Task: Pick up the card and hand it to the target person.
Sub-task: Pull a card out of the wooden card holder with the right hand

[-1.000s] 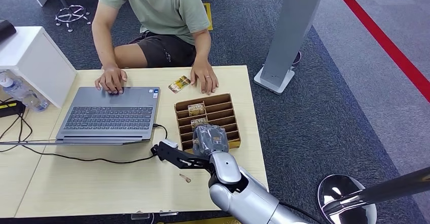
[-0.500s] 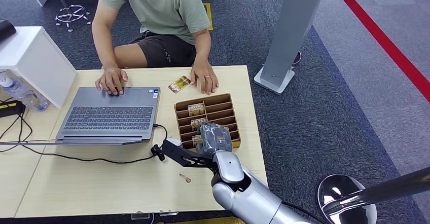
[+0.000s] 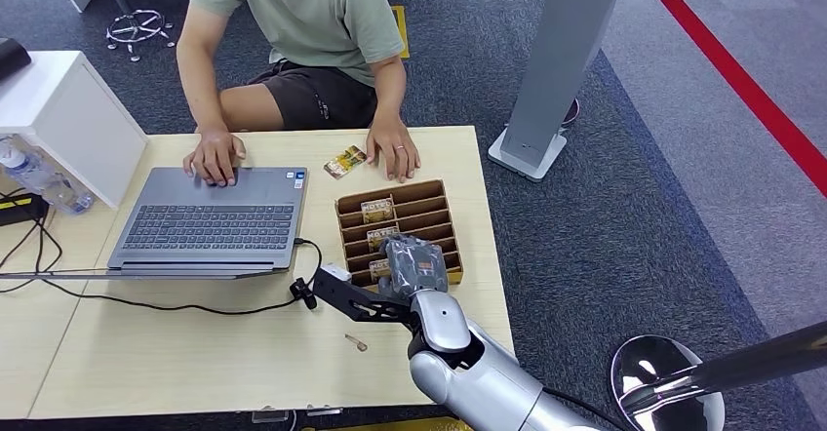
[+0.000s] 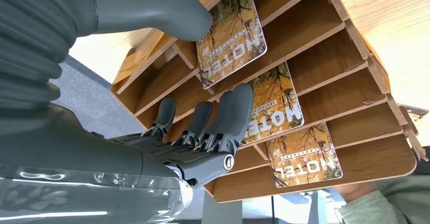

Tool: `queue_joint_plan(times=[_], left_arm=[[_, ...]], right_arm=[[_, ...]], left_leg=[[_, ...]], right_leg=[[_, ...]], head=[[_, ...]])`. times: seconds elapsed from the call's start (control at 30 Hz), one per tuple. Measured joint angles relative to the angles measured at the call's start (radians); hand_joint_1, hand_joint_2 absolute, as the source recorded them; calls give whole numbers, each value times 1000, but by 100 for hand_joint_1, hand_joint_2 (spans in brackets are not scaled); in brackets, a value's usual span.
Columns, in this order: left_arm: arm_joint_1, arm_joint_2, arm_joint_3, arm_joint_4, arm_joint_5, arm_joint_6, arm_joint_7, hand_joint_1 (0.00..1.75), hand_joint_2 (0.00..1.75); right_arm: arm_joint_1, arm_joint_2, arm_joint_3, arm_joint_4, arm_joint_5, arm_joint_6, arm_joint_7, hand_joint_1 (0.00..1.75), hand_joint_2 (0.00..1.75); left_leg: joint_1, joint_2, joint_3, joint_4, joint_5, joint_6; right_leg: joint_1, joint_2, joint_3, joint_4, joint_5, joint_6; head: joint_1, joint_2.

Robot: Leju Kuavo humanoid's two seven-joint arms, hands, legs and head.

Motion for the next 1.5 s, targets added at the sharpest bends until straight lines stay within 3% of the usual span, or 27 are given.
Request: queue_joint_plan(times=[0.9, 1.1, 1.23, 1.5], left_arm=[[0, -1, 0, 0, -6, -3, -6, 0, 175], [0, -1, 0, 0, -6, -3, -6, 0, 175], [0, -1, 0, 0, -6, -3, -6, 0, 175], [0, -2, 0, 0, -6, -3, -6, 0, 175]], right_arm=[[9, -1, 1, 4, -9, 15, -2, 76, 175], [11, -2, 1, 5, -10, 26, -5, 102, 175], [13, -2, 1, 6, -10, 29, -5, 134, 175], [15, -3, 0, 7, -11, 29, -6, 141, 175]], left_leg=[[0, 0, 0, 0, 0, 0], [0, 0, 0, 0, 0, 0], [0, 0, 0, 0, 0, 0], [0, 0, 0, 0, 0, 0]], right_leg=[[0, 0, 0, 0, 0, 0], [0, 0, 0, 0, 0, 0], [0, 0, 0, 0, 0, 0], [0, 0, 0, 0, 0, 0]], head=[[0, 0], [0, 0], [0, 0], [0, 0]])
